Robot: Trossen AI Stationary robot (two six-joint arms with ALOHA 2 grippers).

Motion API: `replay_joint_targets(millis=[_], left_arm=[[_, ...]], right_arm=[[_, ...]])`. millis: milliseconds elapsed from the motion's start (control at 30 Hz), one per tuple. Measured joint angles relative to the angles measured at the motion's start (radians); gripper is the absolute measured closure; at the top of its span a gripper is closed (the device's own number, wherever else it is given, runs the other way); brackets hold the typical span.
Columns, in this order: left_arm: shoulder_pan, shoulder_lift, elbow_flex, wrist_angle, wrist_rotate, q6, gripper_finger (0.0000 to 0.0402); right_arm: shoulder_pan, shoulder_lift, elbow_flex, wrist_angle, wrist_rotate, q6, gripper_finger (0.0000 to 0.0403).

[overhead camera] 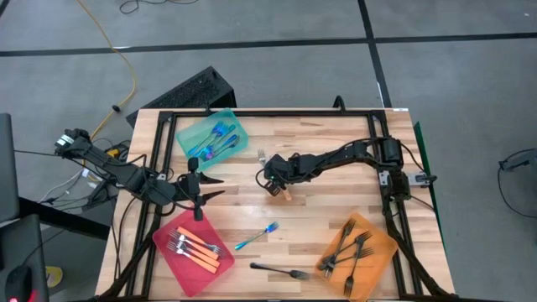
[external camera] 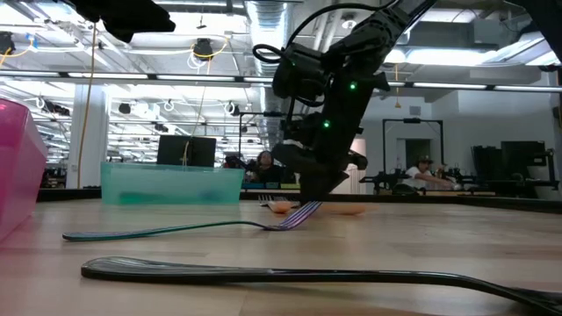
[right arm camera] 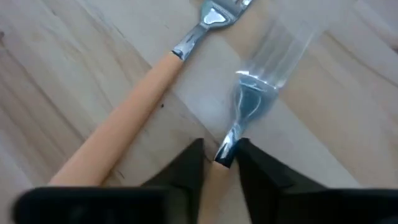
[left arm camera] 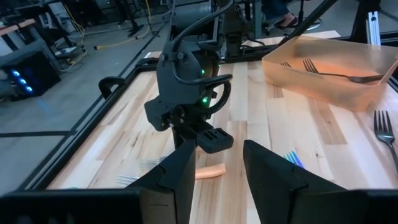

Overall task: Sort silverware by color (type)
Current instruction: Put the orange fork into the red bin

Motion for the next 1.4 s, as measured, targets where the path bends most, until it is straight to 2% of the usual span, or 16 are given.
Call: replay_joint_targets(millis=[133, 233, 733, 967, 1167, 1267, 1333, 1400], left_arm=[[0.0, 0.0, 0.0, 0.0, -0.005, -0.011, 0.0281], [0.0, 0.0, 0.0, 0.001, -0.015, -0.037, 0.0281], [0.0, 0.0, 0.0, 0.008, -0.02, -0.054, 0.0281], [0.0, 0.001, 0.0, 0.048, -0.021, -0.053, 0.0281], [0.011, 0.002, 0.0, 0.124, -0.017, -0.034, 0.0281], [0.037, 0.002, 0.0, 0.146, 0.007, -0.051, 0.0281], [0.06, 0.002, -0.004, 0.162, 0.044, -0.061, 0.0281], [0.091, 0.002, -0.038, 0.251, 0.103, -0.053, 0.0281]], right_arm=[[0.005, -0.001, 0.0, 0.005, 0.013, -0.02, 0.0364], [0.002, -0.007, 0.003, 0.015, 0.021, -0.039, 0.0389], [-0.035, -0.022, -0.002, 0.092, 0.019, -0.117, 0.0389], [-0.065, -0.131, -0.003, 0.152, 0.029, -0.228, 0.0389], [-0.074, -0.26, 0.001, 0.302, 0.026, -0.366, 0.0389], [-0.055, -0.312, -0.001, 0.406, -0.012, -0.457, 0.0389], [-0.04, -0.342, -0.001, 0.46, -0.038, -0.509, 0.0389], [-0.022, -0.361, -0.001, 0.548, -0.087, -0.579, 0.0389]])
